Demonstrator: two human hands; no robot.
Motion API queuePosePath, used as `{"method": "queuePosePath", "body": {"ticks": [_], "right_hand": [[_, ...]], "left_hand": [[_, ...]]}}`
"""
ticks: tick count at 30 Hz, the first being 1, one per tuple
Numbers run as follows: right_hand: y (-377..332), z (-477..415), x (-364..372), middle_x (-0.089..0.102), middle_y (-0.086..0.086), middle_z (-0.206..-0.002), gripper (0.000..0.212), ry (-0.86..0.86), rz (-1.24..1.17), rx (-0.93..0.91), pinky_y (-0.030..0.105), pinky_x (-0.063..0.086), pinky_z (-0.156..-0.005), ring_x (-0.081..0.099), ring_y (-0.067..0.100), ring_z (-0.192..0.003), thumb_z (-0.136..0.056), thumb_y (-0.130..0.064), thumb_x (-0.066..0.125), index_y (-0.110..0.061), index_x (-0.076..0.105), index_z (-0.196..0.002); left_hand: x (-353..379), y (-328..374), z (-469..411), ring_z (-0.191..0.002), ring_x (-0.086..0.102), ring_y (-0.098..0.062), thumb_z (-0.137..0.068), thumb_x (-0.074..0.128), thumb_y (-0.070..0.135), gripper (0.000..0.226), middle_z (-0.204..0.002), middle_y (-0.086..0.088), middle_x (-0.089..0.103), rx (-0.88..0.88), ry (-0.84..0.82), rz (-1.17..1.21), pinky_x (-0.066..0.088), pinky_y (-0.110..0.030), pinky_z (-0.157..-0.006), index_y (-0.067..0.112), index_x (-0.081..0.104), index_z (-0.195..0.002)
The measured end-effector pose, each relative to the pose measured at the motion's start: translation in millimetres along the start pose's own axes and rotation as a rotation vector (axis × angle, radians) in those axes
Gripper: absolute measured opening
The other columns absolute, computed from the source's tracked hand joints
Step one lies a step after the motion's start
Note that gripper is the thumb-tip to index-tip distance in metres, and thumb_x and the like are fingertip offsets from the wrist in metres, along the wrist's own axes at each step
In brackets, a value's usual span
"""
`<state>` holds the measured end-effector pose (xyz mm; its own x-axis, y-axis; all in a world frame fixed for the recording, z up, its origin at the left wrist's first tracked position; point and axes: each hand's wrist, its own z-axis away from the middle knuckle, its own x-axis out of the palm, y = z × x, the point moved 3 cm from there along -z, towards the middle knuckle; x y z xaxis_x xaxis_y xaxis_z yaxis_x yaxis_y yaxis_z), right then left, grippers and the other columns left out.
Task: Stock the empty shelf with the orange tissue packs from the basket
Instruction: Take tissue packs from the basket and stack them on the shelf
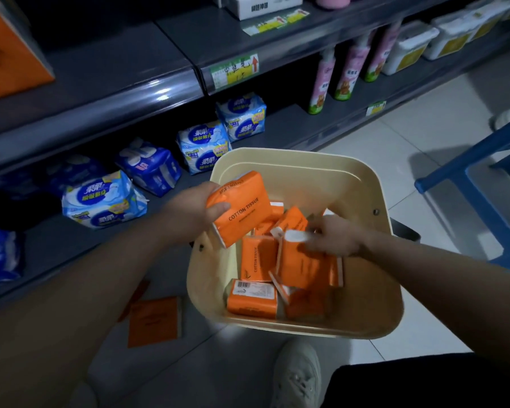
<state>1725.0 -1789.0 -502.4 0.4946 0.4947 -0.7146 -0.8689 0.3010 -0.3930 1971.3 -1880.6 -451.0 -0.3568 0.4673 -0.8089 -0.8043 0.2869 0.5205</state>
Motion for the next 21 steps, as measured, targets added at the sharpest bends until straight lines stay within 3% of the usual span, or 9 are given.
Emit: {"method": "queuePosePath", "body": {"ticks": [2,5,8,9,12,17,21], "right_hand": [[-10.5,6.1,-19.3,0.066,0.006,-0.100,0.030,0.137,-0.120,-0.007,0.026,0.046,-0.069,0.062,0.019,-0.087,-0.083,-0.035,0.063,-0.016,0.063,-0.106],[-29.5,16.9,-43.4,0.065,0.011,-0.101,0.038,0.311,-0.311,-0.009,0.038,0.056,-0.075,0.067,0.028,-0.084,-0.086,-0.032,0.061,-0.015,0.055,-0.120],[-54.7,29.9,-63.3,0.066,0.011,-0.077,0.029,0.393,-0.527,-0.031,0.030,0.054,-0.046,0.066,0.021,-0.052,-0.085,-0.035,0.066,-0.011,0.059,-0.100],[-61.8,33.1,-68.9,0.066,0.013,-0.075,0.030,0.394,-0.610,-0.042,0.028,0.053,-0.044,0.064,0.019,-0.050,-0.083,-0.033,0.069,-0.007,0.061,-0.096],[-91.4,43.7,-85.4,0.066,0.018,-0.081,0.034,0.357,-0.797,-0.100,0.033,0.058,-0.053,0.066,0.024,-0.062,-0.078,-0.022,0.075,0.001,0.060,-0.099],[-153.4,50.4,-104.0,0.067,0.019,-0.085,0.034,0.278,-0.810,-0.210,0.034,0.059,-0.068,0.066,0.024,-0.068,-0.070,-0.005,0.078,0.003,0.061,-0.099],[-204.7,46.5,-125.5,0.067,0.025,-0.089,0.034,0.408,-0.785,-0.219,0.043,0.058,-0.079,0.066,0.030,-0.077,-0.062,-0.003,0.083,0.001,0.061,-0.088]], "left_hand": [[-15.1,2.9,6.4,-0.095,0.053,-0.014,-0.093,0.051,0.040,0.039,-0.113,0.000,0.059,0.035,0.035,-0.017,0.040,-0.028,-0.080,0.021,0.049,-0.128],[-43.2,3.9,20.2,-0.097,0.057,-0.019,-0.093,0.052,0.039,0.035,-0.110,-0.002,0.062,0.057,0.097,-0.036,0.042,-0.029,-0.081,0.017,0.053,-0.121],[-76.5,3.0,38.0,-0.095,0.059,-0.021,-0.092,0.054,0.036,0.033,-0.107,-0.004,0.064,0.062,0.163,-0.039,0.046,-0.033,-0.084,0.016,0.055,-0.118],[-86.9,2.5,42.8,-0.092,0.061,-0.021,-0.092,0.056,0.035,0.031,-0.105,-0.005,0.064,0.063,0.183,-0.025,0.048,-0.034,-0.084,0.016,0.056,-0.116],[-127.1,-3.1,65.1,-0.089,0.063,-0.024,-0.089,0.061,0.034,0.031,-0.101,-0.005,0.065,0.055,0.276,-0.036,0.050,-0.035,-0.081,0.015,0.058,-0.113],[-197.1,-33.5,99.2,-0.099,0.059,-0.022,-0.083,0.069,0.033,0.038,-0.110,-0.004,0.064,-0.027,0.506,-0.067,0.041,-0.027,-0.082,0.015,0.058,-0.116],[-239.6,-60.1,112.0,-0.097,0.059,-0.024,-0.079,0.074,0.025,0.036,-0.108,-0.008,0.065,-0.067,0.652,-0.030,0.042,-0.030,-0.083,0.013,0.061,-0.109]]}}
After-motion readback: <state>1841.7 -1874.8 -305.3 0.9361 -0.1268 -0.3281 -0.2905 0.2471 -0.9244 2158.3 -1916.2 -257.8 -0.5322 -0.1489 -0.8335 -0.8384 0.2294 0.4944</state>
